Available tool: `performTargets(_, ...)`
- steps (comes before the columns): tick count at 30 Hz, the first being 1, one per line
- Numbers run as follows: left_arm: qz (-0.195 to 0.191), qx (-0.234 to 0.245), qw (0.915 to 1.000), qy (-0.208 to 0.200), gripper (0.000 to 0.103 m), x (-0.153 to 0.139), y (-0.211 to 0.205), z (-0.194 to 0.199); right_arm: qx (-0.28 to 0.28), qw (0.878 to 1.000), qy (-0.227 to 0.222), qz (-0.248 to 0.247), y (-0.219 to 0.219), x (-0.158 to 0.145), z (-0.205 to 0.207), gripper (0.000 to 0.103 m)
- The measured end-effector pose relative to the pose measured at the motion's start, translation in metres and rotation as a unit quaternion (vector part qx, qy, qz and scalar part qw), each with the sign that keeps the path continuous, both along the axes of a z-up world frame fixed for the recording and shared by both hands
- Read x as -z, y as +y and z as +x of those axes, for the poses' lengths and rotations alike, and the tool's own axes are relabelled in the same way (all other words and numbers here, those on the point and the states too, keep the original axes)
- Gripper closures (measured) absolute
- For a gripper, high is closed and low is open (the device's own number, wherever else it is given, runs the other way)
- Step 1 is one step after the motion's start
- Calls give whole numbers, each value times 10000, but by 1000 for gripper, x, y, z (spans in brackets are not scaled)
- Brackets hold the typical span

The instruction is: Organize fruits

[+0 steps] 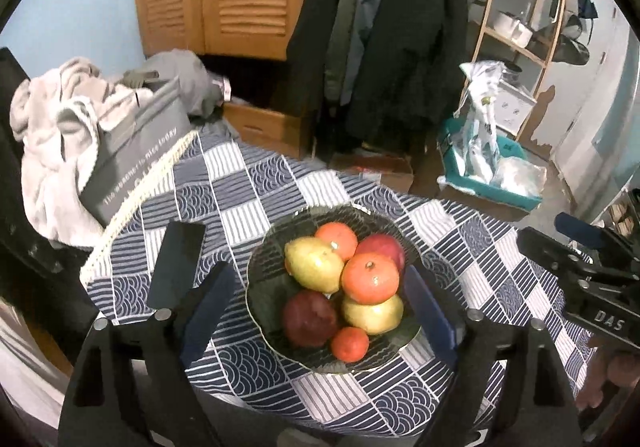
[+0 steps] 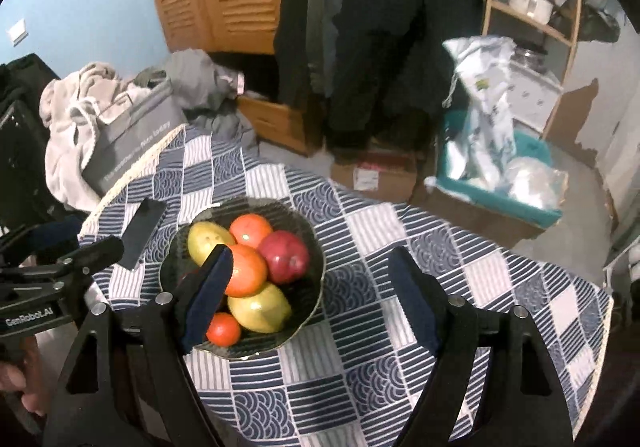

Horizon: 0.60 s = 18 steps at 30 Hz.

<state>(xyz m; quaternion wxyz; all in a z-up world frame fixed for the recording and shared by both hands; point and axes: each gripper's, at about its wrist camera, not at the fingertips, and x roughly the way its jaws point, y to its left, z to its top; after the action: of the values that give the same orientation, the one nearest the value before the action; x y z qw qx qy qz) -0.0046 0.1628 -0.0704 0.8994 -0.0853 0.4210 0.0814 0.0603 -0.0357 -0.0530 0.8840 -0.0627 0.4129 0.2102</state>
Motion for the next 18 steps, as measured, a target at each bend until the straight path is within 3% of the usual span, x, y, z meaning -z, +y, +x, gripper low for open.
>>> performTargets(6,161,126,9995,-249,14,-21,-14,-7,132,9992,-376,-12,-20,-26,-16,19)
performTargets(12,292,197,9977,-576,1,-44,-27,-16,351,9976,-588,97,-44,-48,-26,18)
performTargets(18,460,220,9955,-795,1,-61,-38,-20,559,9950,-819,118,-66,-64,-36,18)
